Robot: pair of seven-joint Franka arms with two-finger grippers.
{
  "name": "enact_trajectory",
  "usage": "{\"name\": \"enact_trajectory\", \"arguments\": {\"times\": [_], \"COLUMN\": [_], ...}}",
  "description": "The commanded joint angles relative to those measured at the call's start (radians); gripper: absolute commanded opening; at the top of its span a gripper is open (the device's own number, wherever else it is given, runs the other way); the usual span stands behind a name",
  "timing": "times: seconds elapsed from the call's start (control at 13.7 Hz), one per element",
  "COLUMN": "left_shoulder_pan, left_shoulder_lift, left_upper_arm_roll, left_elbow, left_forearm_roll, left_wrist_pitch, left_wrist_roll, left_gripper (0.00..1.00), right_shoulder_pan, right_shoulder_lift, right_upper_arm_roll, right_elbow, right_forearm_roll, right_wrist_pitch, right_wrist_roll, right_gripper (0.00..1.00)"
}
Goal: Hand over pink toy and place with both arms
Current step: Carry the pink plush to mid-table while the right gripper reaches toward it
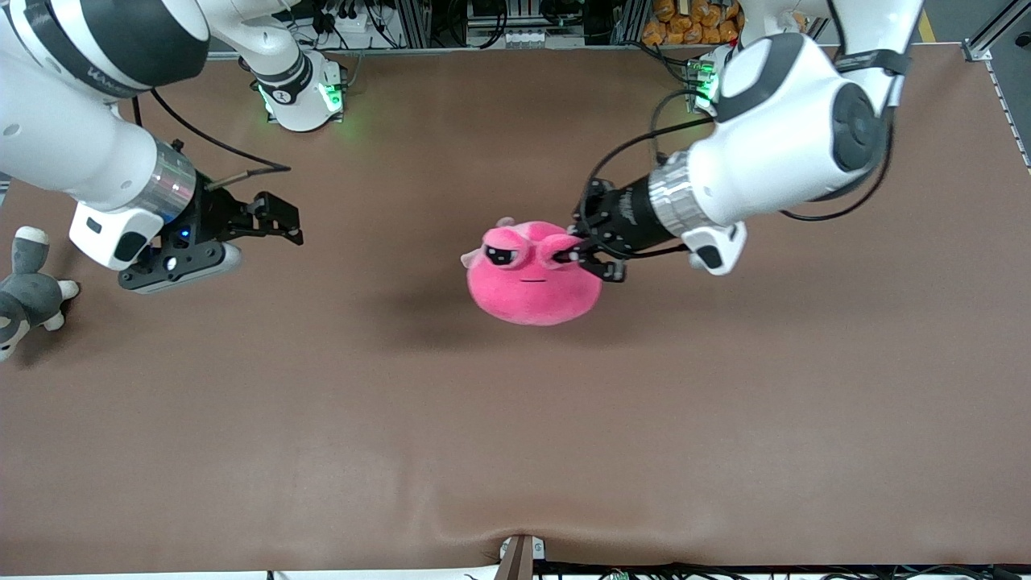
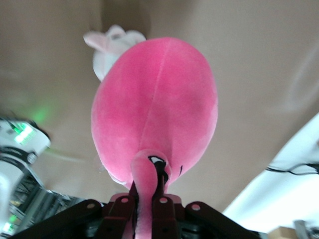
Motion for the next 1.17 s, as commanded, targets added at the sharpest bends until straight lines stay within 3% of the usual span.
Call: {"name": "enact_trajectory", "arguments": {"times": [0.0,0.36,0.73,1.09], "left_shoulder_pan": [-0.043,-0.155,-0.215,-0.249], "left_shoulder_lift": [0.046,0.080,0.094,0.120], "left_upper_arm_roll": [0.001,0.012,0.012,0.013], "left_elbow": [0.073,0.092,0.090,0.087], "left_forearm_roll": [-0.022,-0.015,-0.012,-0.008], "left_wrist_pitch": [0.056,0.133,0.252,0.314], "left_wrist_roll": [-0.094,-0.190,-0.205,-0.207], "left_gripper": [0.00,0.00,0.00,0.00], "right_shoulder_pan": [0.044,0.091,0.220,0.221], "right_shoulder_lift": [0.010,0.009,-0.019,-0.019], "right_upper_arm_roll": [-0.005,-0.005,-0.008,-0.009], "right_elbow": [0.032,0.033,0.018,-0.019], "right_forearm_roll": [0.028,0.139,0.131,0.082], "right_wrist_pitch": [0.051,0.163,0.209,0.188], "right_wrist_roll": [-0.120,-0.312,-0.477,-0.531], "right_gripper": [1.00,1.00,1.00,1.00]}}
